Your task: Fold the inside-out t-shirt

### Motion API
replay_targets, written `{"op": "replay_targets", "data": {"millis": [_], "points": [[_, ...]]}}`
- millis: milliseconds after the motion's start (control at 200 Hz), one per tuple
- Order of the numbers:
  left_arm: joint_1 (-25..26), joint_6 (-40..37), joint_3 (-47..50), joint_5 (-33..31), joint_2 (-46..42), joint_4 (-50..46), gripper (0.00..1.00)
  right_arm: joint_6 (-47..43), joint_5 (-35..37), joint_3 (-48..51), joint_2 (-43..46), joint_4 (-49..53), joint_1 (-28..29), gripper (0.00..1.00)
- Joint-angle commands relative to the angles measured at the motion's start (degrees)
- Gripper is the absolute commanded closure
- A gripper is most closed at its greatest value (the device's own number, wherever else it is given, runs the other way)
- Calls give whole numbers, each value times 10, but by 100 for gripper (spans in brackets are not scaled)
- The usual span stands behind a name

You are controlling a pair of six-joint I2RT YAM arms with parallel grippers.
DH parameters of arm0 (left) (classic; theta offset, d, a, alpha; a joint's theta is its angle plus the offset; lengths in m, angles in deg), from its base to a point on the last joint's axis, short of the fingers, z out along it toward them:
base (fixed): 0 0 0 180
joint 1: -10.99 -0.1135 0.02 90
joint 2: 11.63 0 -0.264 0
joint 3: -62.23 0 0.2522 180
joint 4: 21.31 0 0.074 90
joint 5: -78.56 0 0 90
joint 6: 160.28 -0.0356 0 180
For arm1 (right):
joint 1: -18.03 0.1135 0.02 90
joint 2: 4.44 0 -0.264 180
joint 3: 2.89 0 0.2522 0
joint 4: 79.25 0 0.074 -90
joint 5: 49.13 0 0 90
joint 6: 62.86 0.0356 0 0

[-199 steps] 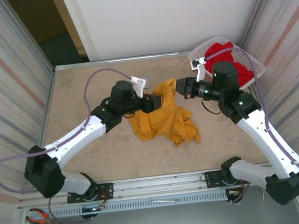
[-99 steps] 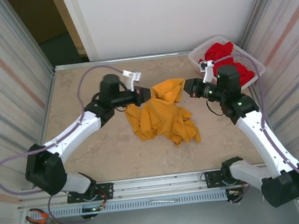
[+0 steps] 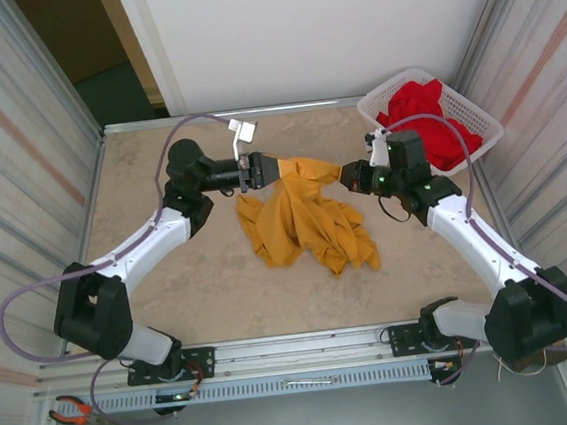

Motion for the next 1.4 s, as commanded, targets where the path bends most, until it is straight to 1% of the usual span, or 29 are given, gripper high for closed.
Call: {"op": "replay_targets", "data": {"millis": [0,80,135,190,230,245,296,311,341,386,521,571,706,822,962,1122,1222,1267,1373,1398], "points": [[-16,0,15,4,-9,17,100,13,-5,-34,34,9,-2,100],[-24,-1,35,-16,-7,24,100,23,-36,-57,55,8,0,100],[-26,28,46,-18,3,76,100,25,-61,-79,62,11,3,100],[-25,75,47,-13,20,137,100,13,-55,-99,61,32,10,100],[-25,99,45,-12,31,164,100,-1,-41,-113,55,57,16,100],[-25,106,45,-12,33,171,100,-6,-33,-117,54,67,17,93],[-26,109,42,-14,37,171,100,-13,-7,-121,50,88,21,62],[-26,108,41,-14,38,169,100,-12,-2,-120,52,89,22,56],[-25,106,40,-15,38,164,100,-7,3,-114,58,83,23,50],[-25,103,40,-16,37,160,100,5,11,-104,70,74,29,47],[-25,90,39,-15,30,134,100,11,59,-101,105,76,67,48],[-25,87,38,-15,29,129,100,15,65,-104,110,70,85,49],[-25,89,36,-17,29,128,100,32,58,-108,87,42,133,49],[-25,90,36,-18,26,129,100,17,87,-112,62,41,168,47],[-25,89,36,-16,17,124,100,3,110,-114,40,33,171,47],[-25,82,40,-16,9,114,100,-6,100,-134,8,31,172,48],[-25,82,42,-16,7,112,100,-9,94,-142,-7,29,172,50],[-25,82,42,-16,8,113,100,-10,93,-145,-13,28,172,54],[-25,80,42,-16,10,112,100,-17,91,-156,-18,33,170,74],[-25,79,42,-16,11,111,100,-18,89,-160,-19,36,168,81]]}}
